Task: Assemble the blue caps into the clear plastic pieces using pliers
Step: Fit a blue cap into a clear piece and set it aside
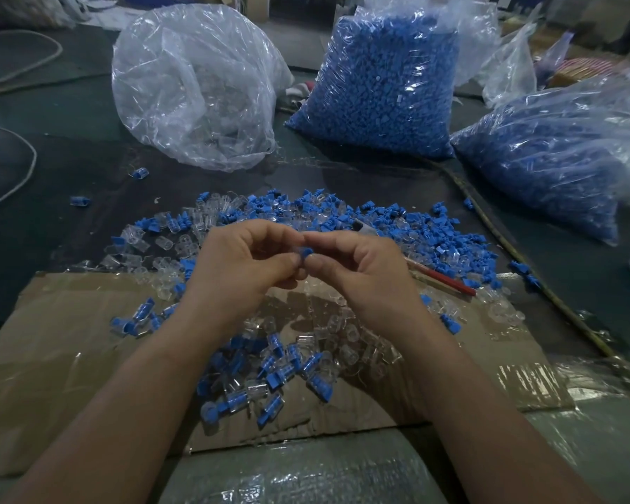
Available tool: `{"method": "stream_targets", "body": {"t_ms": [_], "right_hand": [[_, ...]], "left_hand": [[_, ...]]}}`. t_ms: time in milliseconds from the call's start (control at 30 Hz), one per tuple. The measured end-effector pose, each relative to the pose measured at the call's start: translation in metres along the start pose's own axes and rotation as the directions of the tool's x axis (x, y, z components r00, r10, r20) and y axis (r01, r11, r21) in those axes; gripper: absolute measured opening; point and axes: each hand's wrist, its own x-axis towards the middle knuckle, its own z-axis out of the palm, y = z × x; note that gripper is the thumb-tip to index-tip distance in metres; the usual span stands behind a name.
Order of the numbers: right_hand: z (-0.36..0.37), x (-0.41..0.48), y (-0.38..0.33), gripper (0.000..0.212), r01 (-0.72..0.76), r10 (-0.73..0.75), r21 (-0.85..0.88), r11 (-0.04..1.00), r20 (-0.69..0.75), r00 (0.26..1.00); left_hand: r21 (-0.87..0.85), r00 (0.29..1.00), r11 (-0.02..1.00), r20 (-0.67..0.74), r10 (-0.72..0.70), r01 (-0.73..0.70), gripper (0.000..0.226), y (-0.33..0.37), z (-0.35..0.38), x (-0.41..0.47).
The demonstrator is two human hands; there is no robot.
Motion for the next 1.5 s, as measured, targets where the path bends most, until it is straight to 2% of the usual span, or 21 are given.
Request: {"method": "stream_targets", "body": {"t_ms": [67, 200, 333, 500, 833, 1033, 1400, 1467, 1500], "right_hand": [[-0.0004, 0.0001, 0.0009, 0.031, 0.022, -0.022, 0.023, 0.999, -0.020, 1.000], [0.0008, 0.0001, 0.0017, 0.031, 0.057, -0.057, -0.037, 0.998, 0.001, 0.998], [0.0021, -0.0004, 0.0025, 0.038, 0.093, -0.093, 0.036, 0.995, -0.011, 0.996], [0.0015, -0.0007, 0.0046, 0.036, 0.171, -0.172, -0.018, 0.985, -0.053, 0.984], [0.0015, 0.0007, 0.0071, 0.036, 0.300, -0.309, -0.127, 0.945, -0.057, 0.949], [0.0009, 0.0004, 0.0067, 0.035, 0.358, -0.382, -0.212, 0.909, -0.083, 0.920], [-0.0015, -0.0004, 0.0041, 0.030, 0.362, -0.382, -0.262, 0.894, -0.028, 0.924], [-0.0042, -0.0010, 0.0012, 0.035, 0.309, -0.327, -0.300, 0.902, -0.010, 0.945], [-0.0069, -0.0012, -0.0010, 0.041, 0.238, -0.256, -0.319, 0.917, -0.016, 0.966]], "left_hand": [[-0.057, 1.000, 0.998, -0.005, -0.027, 0.027, 0.018, 0.0001, 0.0001, 0.0002], [-0.120, 0.995, 0.987, 0.016, -0.102, 0.103, 0.010, 0.0013, -0.0025, 0.0010], [-0.163, 0.984, 0.971, 0.021, -0.176, 0.177, 0.012, 0.0028, -0.0053, 0.0017], [-0.166, 0.972, 0.958, 0.050, -0.228, 0.234, 0.016, 0.0028, -0.0070, 0.0031], [-0.211, 0.954, 0.931, 0.115, -0.277, 0.296, 0.016, 0.0027, -0.0066, 0.0032], [-0.266, 0.945, 0.909, 0.156, -0.288, 0.321, 0.005, 0.0041, -0.0073, 0.0031], [-0.207, 0.941, 0.924, 0.176, -0.288, 0.322, 0.005, 0.0040, -0.0078, 0.0036], [-0.218, 0.943, 0.923, 0.173, -0.283, 0.317, 0.004, 0.0042, -0.0071, 0.0035], [-0.226, 0.945, 0.922, 0.172, -0.280, 0.314, 0.003, 0.0041, -0.0066, 0.0033]]}}
